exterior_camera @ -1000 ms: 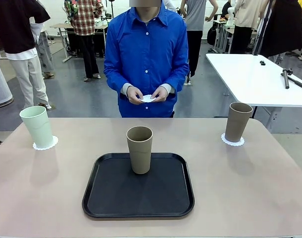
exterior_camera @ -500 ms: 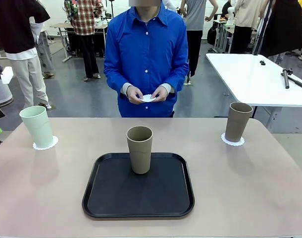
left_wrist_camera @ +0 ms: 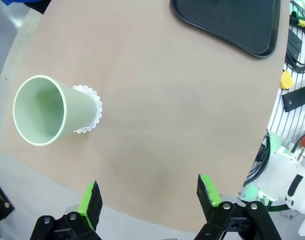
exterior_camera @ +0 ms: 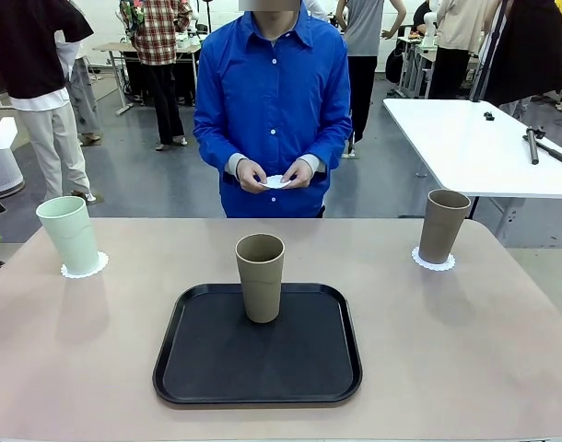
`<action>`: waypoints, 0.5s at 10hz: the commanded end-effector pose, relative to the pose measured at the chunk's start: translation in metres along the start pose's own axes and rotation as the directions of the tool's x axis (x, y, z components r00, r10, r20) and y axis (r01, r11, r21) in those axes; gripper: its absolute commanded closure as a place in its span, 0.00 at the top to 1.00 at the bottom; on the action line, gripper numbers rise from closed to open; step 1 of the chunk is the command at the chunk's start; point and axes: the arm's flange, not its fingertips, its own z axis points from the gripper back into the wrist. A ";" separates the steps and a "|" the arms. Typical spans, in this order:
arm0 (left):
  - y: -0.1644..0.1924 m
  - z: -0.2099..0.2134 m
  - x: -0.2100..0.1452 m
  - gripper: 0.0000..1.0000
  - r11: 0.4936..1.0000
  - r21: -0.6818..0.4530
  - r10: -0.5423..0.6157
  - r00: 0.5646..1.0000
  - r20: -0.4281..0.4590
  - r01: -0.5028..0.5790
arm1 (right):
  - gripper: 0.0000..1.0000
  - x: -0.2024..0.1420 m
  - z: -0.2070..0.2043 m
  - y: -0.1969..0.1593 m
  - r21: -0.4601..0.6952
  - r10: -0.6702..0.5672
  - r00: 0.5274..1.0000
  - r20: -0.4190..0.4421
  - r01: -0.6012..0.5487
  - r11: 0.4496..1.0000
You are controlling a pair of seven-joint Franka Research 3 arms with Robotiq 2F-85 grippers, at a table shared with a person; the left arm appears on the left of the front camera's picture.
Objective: Place coasters on the table and set cups on them.
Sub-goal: Take one Reusable plastic cup from the Flat Tray and place it on a coaster set by the human.
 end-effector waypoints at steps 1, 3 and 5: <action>-0.001 0.002 0.003 1.00 1.000 0.003 0.007 1.000 0.006 -0.007 | 1.00 0.000 0.000 0.000 -0.006 -0.002 1.000 -0.003 0.002 1.000; -0.001 0.002 0.003 1.00 1.000 0.003 0.007 1.000 0.006 -0.007 | 1.00 0.000 0.000 0.000 -0.006 -0.002 1.000 -0.003 0.002 1.000; -0.001 0.002 0.003 1.00 1.000 0.003 0.007 1.000 0.006 -0.007 | 1.00 0.000 0.000 0.000 -0.006 -0.002 1.000 -0.003 0.002 1.000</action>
